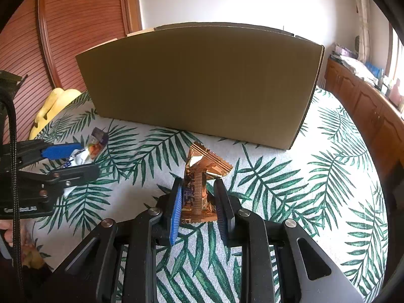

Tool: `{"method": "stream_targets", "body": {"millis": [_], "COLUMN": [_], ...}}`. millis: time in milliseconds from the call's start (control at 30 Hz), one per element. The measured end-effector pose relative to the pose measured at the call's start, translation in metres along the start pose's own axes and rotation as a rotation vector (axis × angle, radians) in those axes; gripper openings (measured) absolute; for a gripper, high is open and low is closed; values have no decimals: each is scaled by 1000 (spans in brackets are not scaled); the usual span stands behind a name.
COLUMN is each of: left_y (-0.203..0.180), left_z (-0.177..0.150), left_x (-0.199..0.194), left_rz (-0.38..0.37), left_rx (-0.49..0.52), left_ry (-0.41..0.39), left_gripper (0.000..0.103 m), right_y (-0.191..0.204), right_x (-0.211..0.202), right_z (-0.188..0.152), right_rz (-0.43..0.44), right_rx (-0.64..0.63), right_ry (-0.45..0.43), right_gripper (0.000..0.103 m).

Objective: Organize snacks
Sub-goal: 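Lift the white pouch and gold snack and carry them over the box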

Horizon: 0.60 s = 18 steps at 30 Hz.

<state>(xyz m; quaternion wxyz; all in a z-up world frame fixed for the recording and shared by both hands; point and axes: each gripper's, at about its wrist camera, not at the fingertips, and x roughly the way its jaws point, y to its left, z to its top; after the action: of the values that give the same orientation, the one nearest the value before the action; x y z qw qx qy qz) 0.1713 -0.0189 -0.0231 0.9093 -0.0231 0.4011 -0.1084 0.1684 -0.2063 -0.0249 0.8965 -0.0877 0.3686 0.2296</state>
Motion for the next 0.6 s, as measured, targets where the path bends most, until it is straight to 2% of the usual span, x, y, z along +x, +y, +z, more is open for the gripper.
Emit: {"method": "stream_targets", "body": {"millis": [167,600], "left_y": [-5,-13], "left_z": [2,16], "left_x": [-17,-58], "left_rz": [4,-1], "left_rx": [18,41], "left_ry": [-41,-123], "left_gripper": [59,60], "right_y": [1,-5], "right_x": [0,-27], "right_z": [0,1], "right_rz": [2,-32], "right_rx": [-3,11], "right_ry": [0,-92], "right_gripper": [23,23]}}
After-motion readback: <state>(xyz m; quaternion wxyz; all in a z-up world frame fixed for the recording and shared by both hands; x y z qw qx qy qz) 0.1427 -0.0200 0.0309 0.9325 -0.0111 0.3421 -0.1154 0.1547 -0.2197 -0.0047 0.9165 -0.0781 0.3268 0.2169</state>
